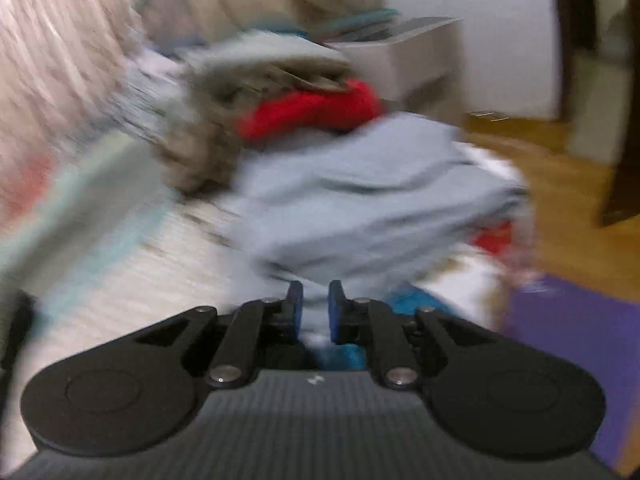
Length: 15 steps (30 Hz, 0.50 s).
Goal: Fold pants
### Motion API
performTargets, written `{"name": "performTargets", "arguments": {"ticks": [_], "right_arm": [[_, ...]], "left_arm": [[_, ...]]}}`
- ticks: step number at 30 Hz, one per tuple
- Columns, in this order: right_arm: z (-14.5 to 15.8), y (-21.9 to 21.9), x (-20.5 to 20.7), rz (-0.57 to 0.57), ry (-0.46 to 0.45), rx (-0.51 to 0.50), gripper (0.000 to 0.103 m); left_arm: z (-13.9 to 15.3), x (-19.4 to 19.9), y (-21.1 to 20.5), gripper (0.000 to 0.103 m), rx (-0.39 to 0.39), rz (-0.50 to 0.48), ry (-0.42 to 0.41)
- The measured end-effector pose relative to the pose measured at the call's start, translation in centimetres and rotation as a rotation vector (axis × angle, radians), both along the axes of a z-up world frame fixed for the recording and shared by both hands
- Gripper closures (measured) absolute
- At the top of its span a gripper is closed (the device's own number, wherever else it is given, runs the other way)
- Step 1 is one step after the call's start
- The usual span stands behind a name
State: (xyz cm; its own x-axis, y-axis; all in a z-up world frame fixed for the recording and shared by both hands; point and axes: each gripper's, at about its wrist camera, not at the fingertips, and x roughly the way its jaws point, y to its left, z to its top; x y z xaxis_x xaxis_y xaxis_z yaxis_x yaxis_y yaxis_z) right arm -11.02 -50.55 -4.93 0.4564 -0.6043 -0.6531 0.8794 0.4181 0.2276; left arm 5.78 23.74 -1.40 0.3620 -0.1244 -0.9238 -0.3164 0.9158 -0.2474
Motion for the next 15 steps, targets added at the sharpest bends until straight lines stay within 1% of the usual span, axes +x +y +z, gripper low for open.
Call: {"name": "performTargets", "arguments": {"ticks": [1, 2, 3, 4, 6, 8, 9, 10, 11, 13, 14, 15], "right_arm": [[-0.6, -0.1, -0.3, -0.029, 0.042, -0.007, 0.063], [-0.9, 0.0, -1.1, -0.073, 0.051, -0.022, 0.063], [-0.7, 0.2, -1.7, -0.099, 0.033, -0.042, 0.063], [-0.2, 0.6, -1.8, -0.095, 0.009, -0.068, 0.063], [1.4, 1.8, -0.5, -0.008, -0.017, -0.139, 0.063], [3.5, 3.9, 2.8, 0.16, -0.046, -0.211, 0.063], [4.3, 5.1, 4.8, 0.254, -0.064, -0.236, 0.063], [5.1, 6.6, 7.2, 0.367, -0.08, -0.255, 0.062], [5.7, 8.2, 10.1, 0.491, -0.09, -0.269, 0.062], [6.3, 12.0, 15.9, 0.731, -0.089, -0.297, 0.058], [6.3, 14.3, 19.1, 0.848, -0.074, -0.318, 0.058], [6.1, 16.3, 21.8, 0.938, -0.061, -0.34, 0.057]], "left_arm": [[0.1, -0.5, 0.1, 0.05, 0.003, -0.006, -0.012], [0.5, -1.0, 0.6, 0.05, -0.013, -0.003, -0.032], [1.2, -1.8, 1.5, 0.05, -0.035, 0.014, -0.062], [2.0, -2.3, 2.3, 0.052, -0.047, 0.034, -0.094], [3.9, -2.9, 3.9, 0.051, -0.009, 0.095, -0.17], [5.4, -2.1, 5.2, 0.05, 0.021, 0.152, -0.243], [6.1, -1.0, 5.6, 0.05, 0.038, 0.17, -0.271], [6.5, 0.4, 5.3, 0.05, 0.059, 0.166, -0.291], [6.8, 1.9, 4.7, 0.05, 0.087, 0.147, -0.312], [6.6, 5.9, 2.5, 0.049, 0.164, 0.085, -0.35], [6.2, 7.9, 1.4, 0.046, 0.181, 0.048, -0.358], [5.6, 10.0, 0.2, 0.044, 0.177, 0.011, -0.359]]}}
